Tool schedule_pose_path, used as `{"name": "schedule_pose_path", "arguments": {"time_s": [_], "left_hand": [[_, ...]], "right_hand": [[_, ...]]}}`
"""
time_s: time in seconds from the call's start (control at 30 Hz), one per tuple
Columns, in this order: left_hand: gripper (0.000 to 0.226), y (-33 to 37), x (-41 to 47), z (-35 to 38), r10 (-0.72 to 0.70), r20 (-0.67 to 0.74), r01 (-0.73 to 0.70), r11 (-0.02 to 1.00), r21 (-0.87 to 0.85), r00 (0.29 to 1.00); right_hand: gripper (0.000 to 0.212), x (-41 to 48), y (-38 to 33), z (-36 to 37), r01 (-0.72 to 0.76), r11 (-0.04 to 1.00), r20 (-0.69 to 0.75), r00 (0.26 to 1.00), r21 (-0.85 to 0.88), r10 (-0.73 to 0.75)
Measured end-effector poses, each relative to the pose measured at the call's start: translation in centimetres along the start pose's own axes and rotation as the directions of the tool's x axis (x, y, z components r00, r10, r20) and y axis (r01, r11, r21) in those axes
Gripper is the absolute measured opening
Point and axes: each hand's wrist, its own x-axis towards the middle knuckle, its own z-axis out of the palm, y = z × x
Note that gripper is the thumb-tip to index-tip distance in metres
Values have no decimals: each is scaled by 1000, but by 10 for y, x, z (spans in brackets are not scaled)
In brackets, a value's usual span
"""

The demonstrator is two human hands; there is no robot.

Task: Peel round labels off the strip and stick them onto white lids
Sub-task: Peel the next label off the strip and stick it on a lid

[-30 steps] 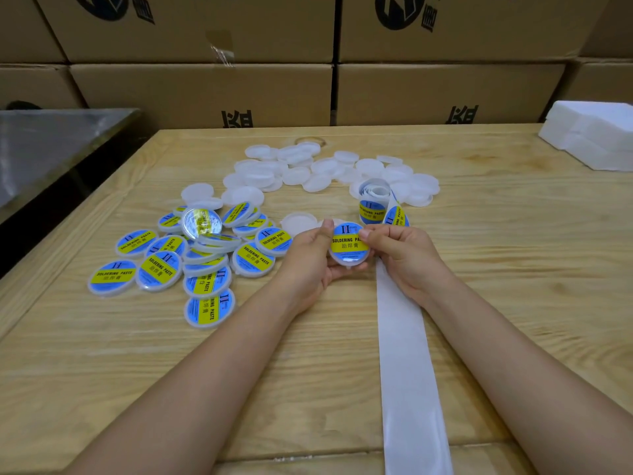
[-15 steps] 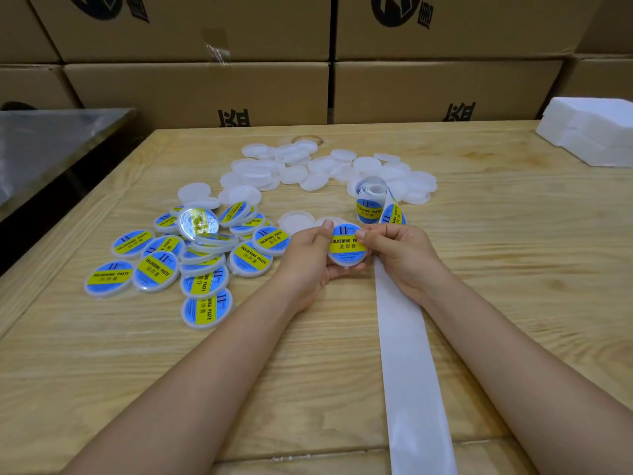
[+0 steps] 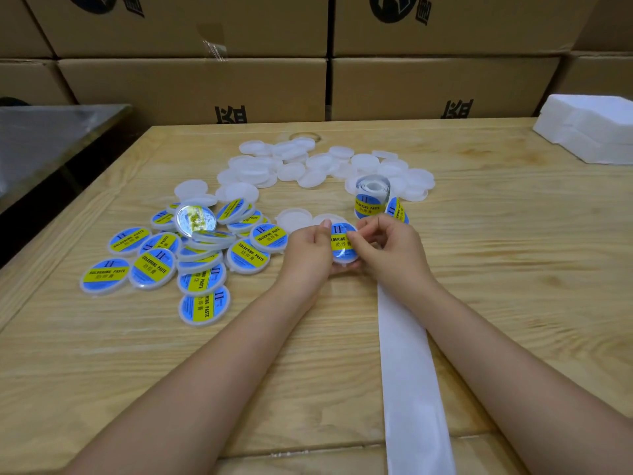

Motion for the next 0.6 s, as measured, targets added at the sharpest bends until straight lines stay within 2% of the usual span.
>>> {"name": "schedule_pose_path", "arguments": {"time_s": [0.1,0.23,0.33,0.6], "left_hand": [[38,2,0,-1,-13,-4,13,999,-46,1000],[35,5,0,-4,-46,15,48,990,-132,999],[34,7,-2,-5,-60,59,70,978,-195,996],[35,10,-4,-6,-102,156,147,940,-308,982]], "right_hand": [[14,-3,-2,4,172,944,-89,975,-282,-204],[9,-7,-5,8,295,868,-148,914,-400,-379],[8,-10,-5,12,316,837,-175,887,-447,-428],[8,-10,-8,13,320,838,-236,860,-442,-452]]}}
